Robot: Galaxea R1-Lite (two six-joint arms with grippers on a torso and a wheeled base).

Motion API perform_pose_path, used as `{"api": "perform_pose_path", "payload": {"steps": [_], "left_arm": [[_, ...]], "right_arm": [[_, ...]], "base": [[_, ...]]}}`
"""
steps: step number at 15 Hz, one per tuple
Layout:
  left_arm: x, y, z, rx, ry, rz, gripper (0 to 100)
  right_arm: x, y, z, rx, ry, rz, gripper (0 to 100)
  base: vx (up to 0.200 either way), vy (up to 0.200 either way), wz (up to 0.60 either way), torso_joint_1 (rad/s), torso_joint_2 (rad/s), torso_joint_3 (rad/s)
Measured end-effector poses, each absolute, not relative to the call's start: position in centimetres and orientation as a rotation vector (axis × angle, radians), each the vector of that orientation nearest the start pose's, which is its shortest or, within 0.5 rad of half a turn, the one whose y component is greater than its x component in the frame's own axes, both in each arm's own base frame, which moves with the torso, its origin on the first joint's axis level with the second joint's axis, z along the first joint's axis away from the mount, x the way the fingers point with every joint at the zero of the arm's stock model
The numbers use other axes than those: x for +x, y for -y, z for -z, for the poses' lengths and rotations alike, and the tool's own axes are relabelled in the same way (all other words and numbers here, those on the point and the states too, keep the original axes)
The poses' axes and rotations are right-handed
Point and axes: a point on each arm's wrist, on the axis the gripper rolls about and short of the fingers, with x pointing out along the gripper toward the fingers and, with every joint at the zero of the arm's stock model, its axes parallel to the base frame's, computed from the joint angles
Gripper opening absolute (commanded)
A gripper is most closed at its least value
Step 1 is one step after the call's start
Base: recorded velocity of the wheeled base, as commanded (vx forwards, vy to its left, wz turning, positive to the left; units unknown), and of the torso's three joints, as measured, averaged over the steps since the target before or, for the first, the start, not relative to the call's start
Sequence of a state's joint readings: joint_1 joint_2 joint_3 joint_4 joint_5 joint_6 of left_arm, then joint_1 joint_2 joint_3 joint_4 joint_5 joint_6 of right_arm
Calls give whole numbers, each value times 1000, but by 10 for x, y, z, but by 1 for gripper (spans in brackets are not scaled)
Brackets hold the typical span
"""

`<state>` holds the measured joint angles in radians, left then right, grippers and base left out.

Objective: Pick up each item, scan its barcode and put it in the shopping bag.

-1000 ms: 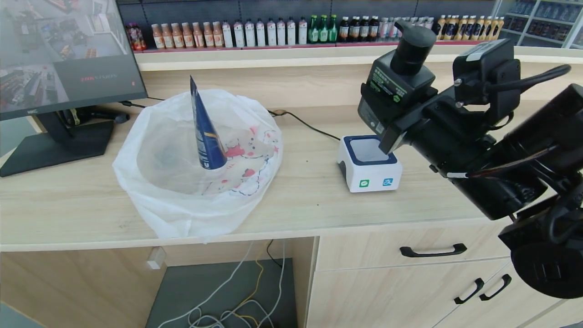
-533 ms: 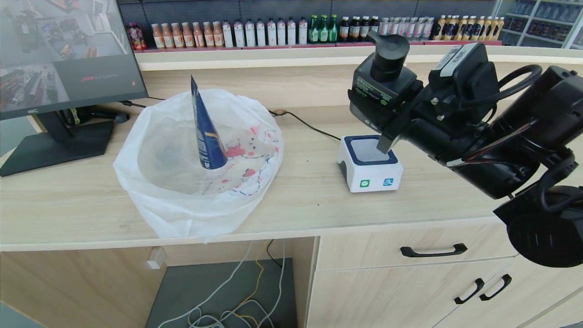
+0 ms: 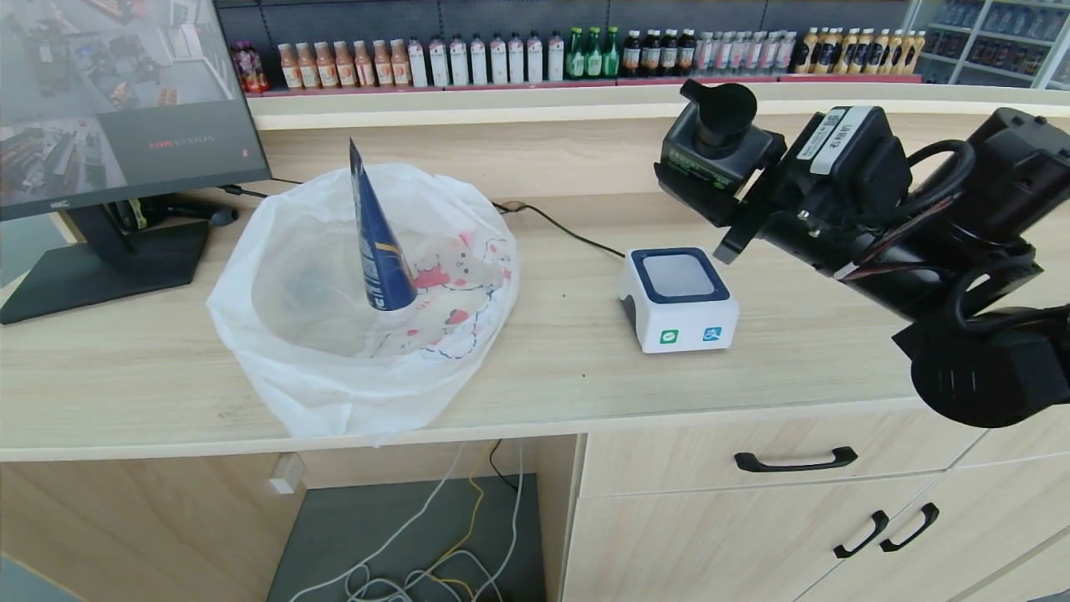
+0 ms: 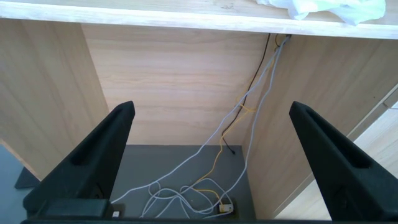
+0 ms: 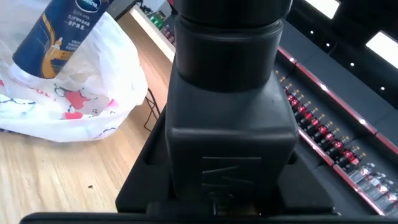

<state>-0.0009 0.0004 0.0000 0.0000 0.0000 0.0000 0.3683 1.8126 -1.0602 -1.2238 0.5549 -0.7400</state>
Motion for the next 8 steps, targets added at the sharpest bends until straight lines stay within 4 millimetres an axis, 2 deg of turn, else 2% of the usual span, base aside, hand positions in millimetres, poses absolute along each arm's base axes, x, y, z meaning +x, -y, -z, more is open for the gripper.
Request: {"api": "perform_pose_path", "payload": {"steps": [4,8], "left_arm": [[-23,0,-75,0,0,0,100],[-23,0,-75,0,0,0,100]], "right_arm": [[325,-134,-267,-768,882,-692,0],[332,-137,-248,-828,939,-716,0]], "base": [[0,0,0,0,0,0],[0,0,0,0,0,0]]}}
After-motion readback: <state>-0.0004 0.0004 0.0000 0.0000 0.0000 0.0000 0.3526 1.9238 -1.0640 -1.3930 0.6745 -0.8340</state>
